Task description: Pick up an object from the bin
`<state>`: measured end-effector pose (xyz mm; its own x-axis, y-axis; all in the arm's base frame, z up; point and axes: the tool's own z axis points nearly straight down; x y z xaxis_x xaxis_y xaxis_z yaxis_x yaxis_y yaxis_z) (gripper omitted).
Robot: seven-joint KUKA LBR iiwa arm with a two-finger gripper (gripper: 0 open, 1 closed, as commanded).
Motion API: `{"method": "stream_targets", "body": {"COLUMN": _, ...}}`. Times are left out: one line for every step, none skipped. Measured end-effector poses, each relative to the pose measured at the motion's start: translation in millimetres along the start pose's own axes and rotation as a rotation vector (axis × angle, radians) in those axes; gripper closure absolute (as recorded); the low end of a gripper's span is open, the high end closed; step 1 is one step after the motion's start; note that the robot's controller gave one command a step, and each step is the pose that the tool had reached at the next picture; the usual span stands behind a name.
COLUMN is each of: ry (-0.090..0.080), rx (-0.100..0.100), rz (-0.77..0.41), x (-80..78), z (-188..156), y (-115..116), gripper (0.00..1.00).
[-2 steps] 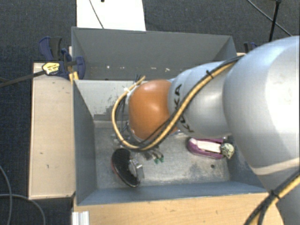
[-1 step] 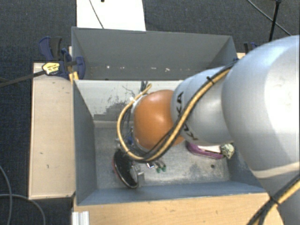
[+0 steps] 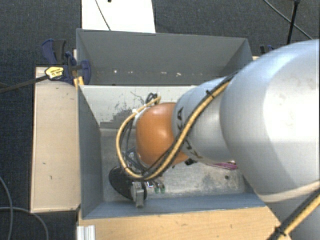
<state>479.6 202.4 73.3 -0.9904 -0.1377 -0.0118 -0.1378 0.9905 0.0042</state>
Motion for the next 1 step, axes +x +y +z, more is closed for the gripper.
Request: {"method": "stream_targets", "body": {"ry": 0.004, "rx": 0.0, "rz": 0.005, "x": 0.5, "z": 0.2, "y": -0.2, "gripper": 1.0}}
